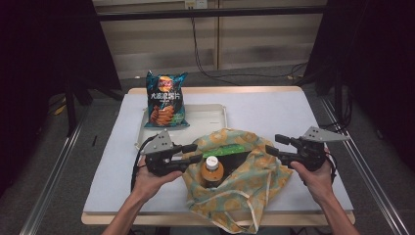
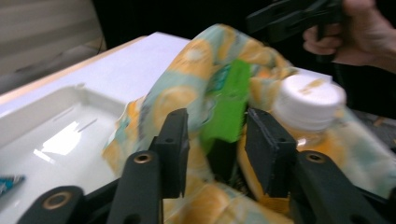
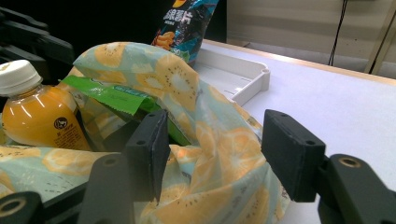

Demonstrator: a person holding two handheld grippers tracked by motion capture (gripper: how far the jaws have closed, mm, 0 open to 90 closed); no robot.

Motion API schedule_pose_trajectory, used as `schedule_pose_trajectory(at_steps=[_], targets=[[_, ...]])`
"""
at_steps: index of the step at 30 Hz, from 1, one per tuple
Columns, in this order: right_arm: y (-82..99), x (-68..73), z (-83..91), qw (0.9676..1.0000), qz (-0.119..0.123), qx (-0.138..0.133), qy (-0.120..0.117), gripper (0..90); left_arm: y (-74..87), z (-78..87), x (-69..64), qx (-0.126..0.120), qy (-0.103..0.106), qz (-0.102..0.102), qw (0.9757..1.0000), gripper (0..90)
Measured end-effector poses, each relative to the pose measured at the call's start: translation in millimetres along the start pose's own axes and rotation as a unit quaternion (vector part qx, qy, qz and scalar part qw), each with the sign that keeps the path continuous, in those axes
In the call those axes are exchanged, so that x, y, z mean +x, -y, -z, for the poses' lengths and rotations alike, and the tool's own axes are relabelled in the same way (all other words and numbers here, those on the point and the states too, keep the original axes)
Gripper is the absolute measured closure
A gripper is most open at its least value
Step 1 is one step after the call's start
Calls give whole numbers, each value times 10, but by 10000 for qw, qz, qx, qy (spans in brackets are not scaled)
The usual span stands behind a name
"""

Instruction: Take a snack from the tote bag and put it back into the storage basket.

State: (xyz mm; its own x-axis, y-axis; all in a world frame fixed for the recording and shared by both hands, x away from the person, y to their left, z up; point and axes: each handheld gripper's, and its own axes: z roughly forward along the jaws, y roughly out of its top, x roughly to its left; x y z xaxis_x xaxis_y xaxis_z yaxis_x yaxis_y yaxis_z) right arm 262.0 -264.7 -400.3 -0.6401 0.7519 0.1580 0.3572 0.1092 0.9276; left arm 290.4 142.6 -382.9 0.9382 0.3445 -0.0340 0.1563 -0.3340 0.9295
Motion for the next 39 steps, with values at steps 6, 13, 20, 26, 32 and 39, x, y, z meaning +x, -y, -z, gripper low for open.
schedule_pose_trajectory(at_steps=[6, 13, 20, 26, 32, 39], targets=[[-3, 4, -12, 10000, 19, -1, -15, 405, -29, -165, -11, 64, 109, -135, 9998, 730], [1, -7, -11, 10000, -36, 3, -25, 394, -16, -268, 123, 136, 265, 7, 9996, 581], [3, -5, -11, 10000, -23, 8, -27, 388, 102, -382, 207, 380, 155, 63, 9991, 546], [13, -3, -37, 10000, -14, 43, -38, 383, 115, -459, 247, 477, 188, 97, 9986, 523], [16, 2, -42, 10000, 6, 50, -53, 379, 157, -607, 251, 711, 218, 53, 9972, 551], [33, 2, -51, 9999, -6, 94, -65, 372, 126, -506, 317, 568, -88, 63, 9983, 707]])
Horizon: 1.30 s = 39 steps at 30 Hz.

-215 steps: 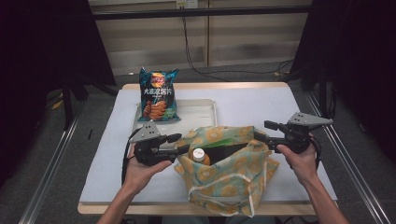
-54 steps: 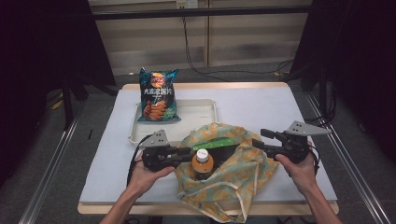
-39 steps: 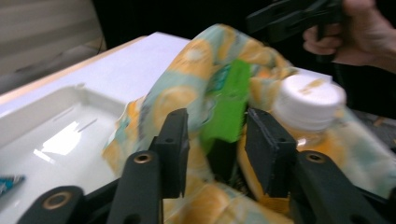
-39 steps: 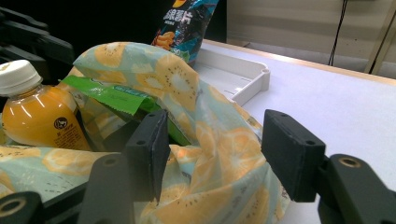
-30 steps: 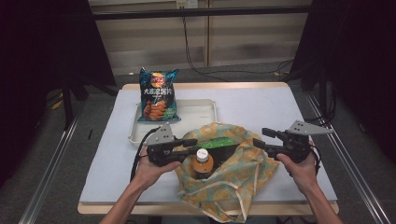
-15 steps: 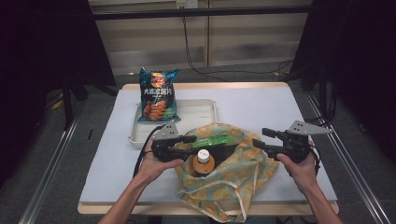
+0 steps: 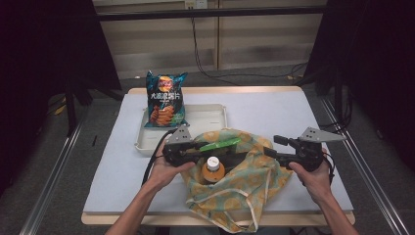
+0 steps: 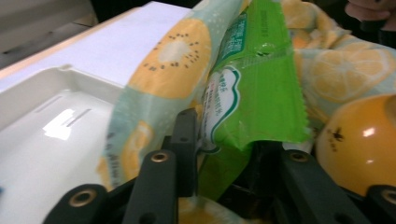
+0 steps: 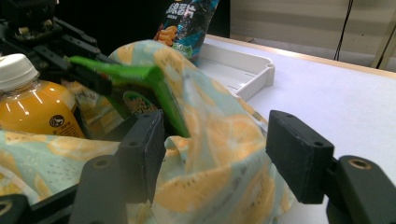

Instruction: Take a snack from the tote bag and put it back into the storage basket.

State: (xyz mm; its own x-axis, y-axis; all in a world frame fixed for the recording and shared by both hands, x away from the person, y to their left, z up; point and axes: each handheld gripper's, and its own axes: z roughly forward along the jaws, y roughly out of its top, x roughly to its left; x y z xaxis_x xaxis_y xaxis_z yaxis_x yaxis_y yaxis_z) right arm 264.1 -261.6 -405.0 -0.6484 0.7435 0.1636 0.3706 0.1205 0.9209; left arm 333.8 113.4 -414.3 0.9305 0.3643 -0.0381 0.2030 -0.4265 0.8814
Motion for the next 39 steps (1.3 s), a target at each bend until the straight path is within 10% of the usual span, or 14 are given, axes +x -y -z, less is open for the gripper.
schedule_pose_trajectory(at_steps=[39], targets=[[-19, 155, 50, 9991, 293, -65, -311, 239, -314, 460, -14, -718, 65, 193, 9972, 736]])
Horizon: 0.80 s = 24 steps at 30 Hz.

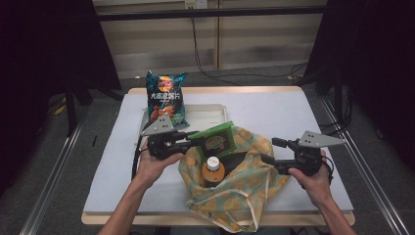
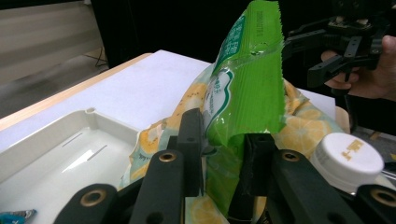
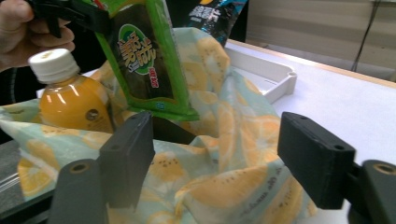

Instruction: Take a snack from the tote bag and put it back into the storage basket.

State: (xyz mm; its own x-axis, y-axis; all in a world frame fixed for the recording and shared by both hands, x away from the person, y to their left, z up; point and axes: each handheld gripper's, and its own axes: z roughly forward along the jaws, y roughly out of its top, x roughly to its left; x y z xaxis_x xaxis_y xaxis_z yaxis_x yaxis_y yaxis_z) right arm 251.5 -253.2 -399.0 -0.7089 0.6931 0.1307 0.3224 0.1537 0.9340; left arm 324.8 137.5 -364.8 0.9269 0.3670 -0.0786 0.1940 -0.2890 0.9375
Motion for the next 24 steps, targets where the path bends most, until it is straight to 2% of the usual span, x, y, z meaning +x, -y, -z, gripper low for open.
schedule_pose_trajectory(at_steps=[2, 6, 12, 13, 18, 19, 21, 23, 24], targets=[[4, 3, 8, 10000, -1, -21, -20, 215, -8, 4, 1, -16, 39, 22, 10000, 736], [8, 3, 41, 10000, -34, -46, 3, 176, -27, 21, -17, 98, 31, 46, 9999, 735], [26, 19, 142, 9997, -115, -198, 25, 77, -81, 76, -17, 48, 120, 37, 9999, 734], [32, 18, 161, 9997, -59, -207, -76, 56, -100, 102, -18, 27, 155, 60, 9999, 735], [74, 47, 223, 9993, 92, -288, -239, 29, -231, 197, 22, 121, 55, -13, 9999, 734], [78, 56, 238, 9992, 64, -295, -250, 31, -250, 201, 40, 90, 124, 21, 9999, 734], [88, 77, 260, 9992, 26, -361, -162, 36, -281, 215, 63, 50, 148, 25, 9999, 734], [99, 97, 269, 9996, -58, -261, -4, 34, -309, 232, 77, 44, 162, 6, 9999, 734], [119, 101, 271, 9998, -56, -207, -14, 35, -325, 243, 83, 42, 165, -5, 9999, 734]])
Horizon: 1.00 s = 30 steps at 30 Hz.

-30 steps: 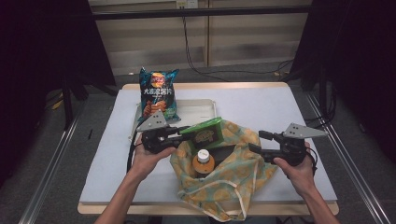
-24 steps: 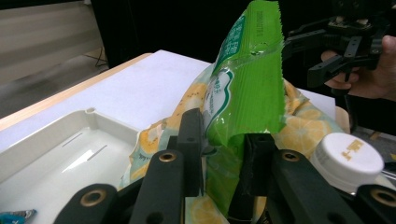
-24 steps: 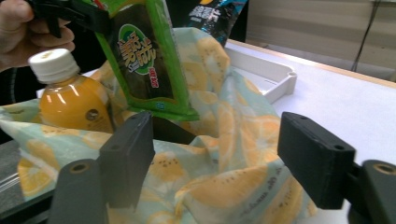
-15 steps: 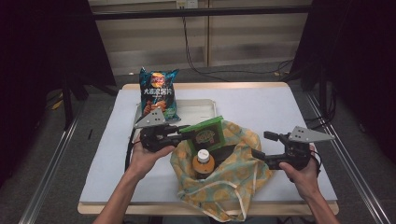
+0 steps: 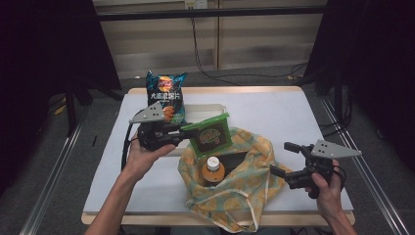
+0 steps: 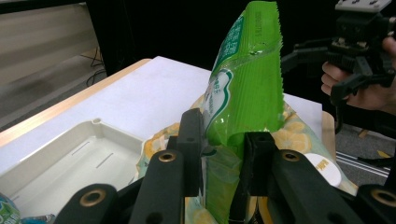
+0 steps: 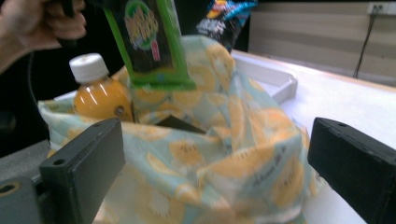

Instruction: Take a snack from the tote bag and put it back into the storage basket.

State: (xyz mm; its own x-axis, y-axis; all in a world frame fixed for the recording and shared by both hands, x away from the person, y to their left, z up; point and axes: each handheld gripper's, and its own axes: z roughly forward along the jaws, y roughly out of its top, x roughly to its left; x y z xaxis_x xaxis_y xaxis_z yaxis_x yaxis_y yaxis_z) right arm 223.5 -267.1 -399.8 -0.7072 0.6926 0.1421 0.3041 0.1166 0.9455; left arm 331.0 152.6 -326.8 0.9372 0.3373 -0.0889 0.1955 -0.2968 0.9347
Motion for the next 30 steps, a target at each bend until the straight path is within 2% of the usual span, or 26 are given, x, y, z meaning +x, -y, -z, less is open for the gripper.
schedule_pose_trajectory(at_steps=[4, 7, 8, 11, 12, 16, 19, 24, 28, 30], targets=[[127, 44, 47, 9992, 151, -76, 373, 52, -71, 44, 28, -1, 21, -49, 10000, 734], [181, 56, 86, 9987, 177, -249, 404, 52, -119, 104, 96, -77, -23, 9, 10000, 733], [192, 56, 94, 9987, 204, -300, 348, 51, -130, 122, 118, -91, -35, 43, 9999, 733], [228, 89, 119, 9986, 246, -300, 354, 50, -167, 159, 168, -76, -36, 65, 9999, 734], [244, 107, 123, 9980, 249, -347, 456, 49, -181, 173, 178, -79, -29, 75, 9999, 733], [280, 116, 151, 9975, 251, -448, 491, 45, -248, 218, 158, -163, 18, 92, 9998, 733], [291, 110, 154, 9970, 219, -520, 529, 44, -305, 246, 152, -150, -26, 8, 9999, 733], [330, 116, 130, 9975, 270, -497, 433, 42, -376, 288, 236, -198, -20, 26, 9998, 733], [343, 115, 131, 9975, 297, -478, 432, 39, -395, 301, 320, -301, -35, 122, 9995, 733], [355, 109, 128, 9975, 317, -457, 439, 38, -405, 295, 358, -277, -94, 83, 9995, 733]])
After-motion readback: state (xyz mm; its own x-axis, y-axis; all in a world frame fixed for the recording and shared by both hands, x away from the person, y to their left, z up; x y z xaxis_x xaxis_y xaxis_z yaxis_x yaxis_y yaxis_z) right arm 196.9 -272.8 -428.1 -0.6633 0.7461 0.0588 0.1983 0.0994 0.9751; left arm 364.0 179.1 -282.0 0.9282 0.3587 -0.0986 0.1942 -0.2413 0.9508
